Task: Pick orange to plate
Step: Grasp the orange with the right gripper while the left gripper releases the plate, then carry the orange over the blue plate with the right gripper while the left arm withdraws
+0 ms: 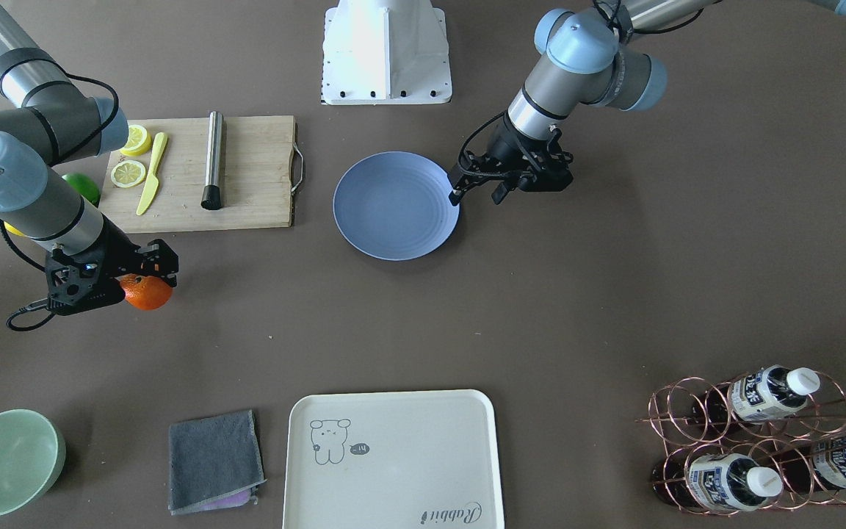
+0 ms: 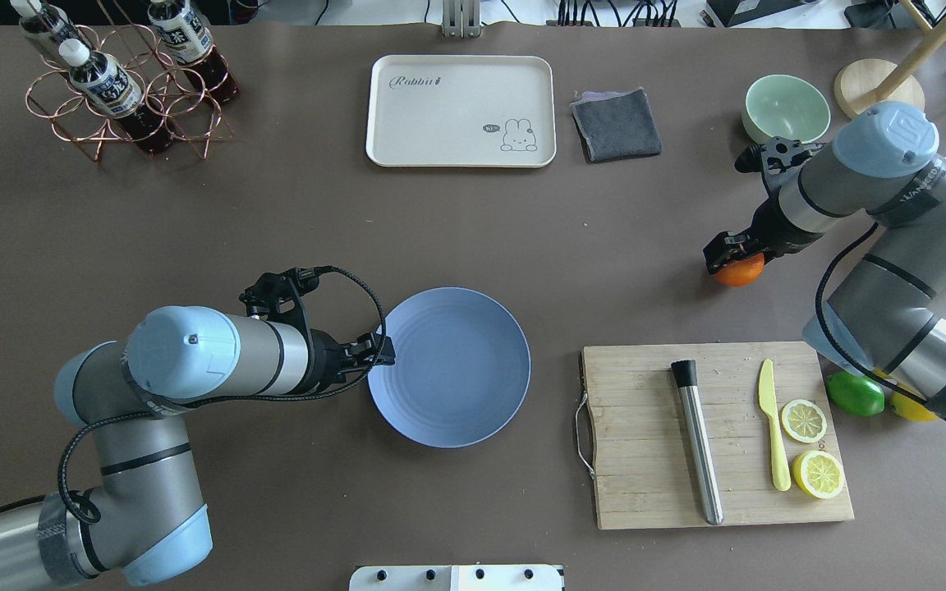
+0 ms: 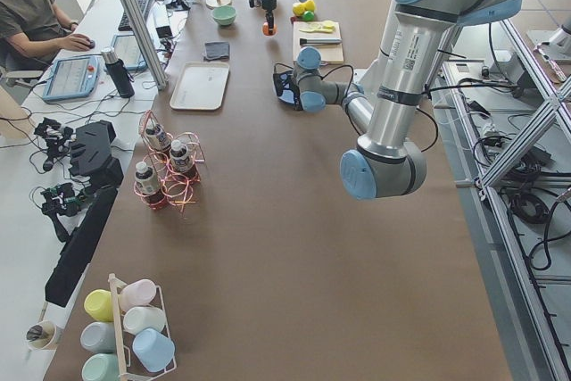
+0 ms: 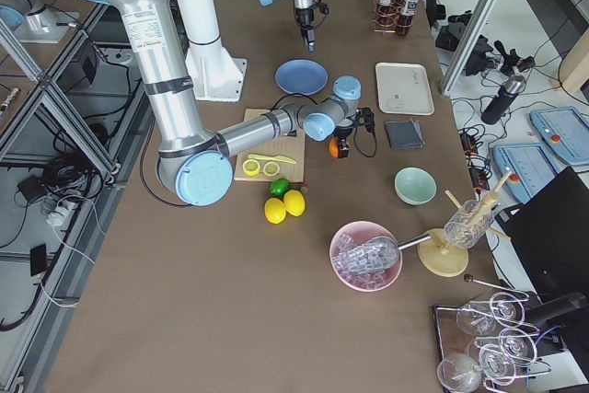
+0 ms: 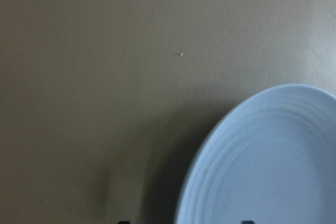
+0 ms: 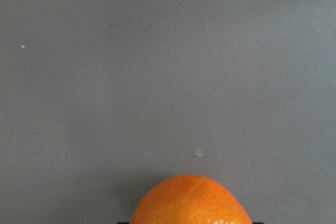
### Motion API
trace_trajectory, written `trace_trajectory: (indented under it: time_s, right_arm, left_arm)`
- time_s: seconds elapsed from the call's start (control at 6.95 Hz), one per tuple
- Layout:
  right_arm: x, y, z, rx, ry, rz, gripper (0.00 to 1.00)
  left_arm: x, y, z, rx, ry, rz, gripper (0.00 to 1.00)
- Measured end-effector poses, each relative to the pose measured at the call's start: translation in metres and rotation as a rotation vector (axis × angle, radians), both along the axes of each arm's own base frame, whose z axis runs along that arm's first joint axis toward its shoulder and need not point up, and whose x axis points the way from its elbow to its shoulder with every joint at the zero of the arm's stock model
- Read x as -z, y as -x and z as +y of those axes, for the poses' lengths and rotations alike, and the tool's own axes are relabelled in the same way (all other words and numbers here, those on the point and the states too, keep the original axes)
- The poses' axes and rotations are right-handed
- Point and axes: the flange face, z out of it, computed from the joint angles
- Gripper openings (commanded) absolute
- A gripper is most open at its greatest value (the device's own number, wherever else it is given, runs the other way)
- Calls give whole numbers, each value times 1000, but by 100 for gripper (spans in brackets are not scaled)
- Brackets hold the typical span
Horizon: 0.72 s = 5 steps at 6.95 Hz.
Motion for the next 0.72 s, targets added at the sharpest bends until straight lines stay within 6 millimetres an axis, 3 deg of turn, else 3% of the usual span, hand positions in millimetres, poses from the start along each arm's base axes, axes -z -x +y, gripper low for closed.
trace_trajectory:
  time_s: [0.14, 0.43, 0.58, 0.72]
  right_arm:
    - [45, 16, 9, -42, 33, -50, 0]
    - [153, 72, 54, -99, 102, -82, 0]
    - [190, 106, 83, -112, 112, -67, 0]
    - [212, 142, 113, -113, 110, -54, 0]
  left_arm:
    - [-22, 41, -21, -23, -26, -25, 96]
    - [-86, 116, -52, -82, -104, -113, 96]
    - [-118, 143, -62, -101, -135, -159, 96]
    - [-147, 165, -68, -119, -168, -206, 96]
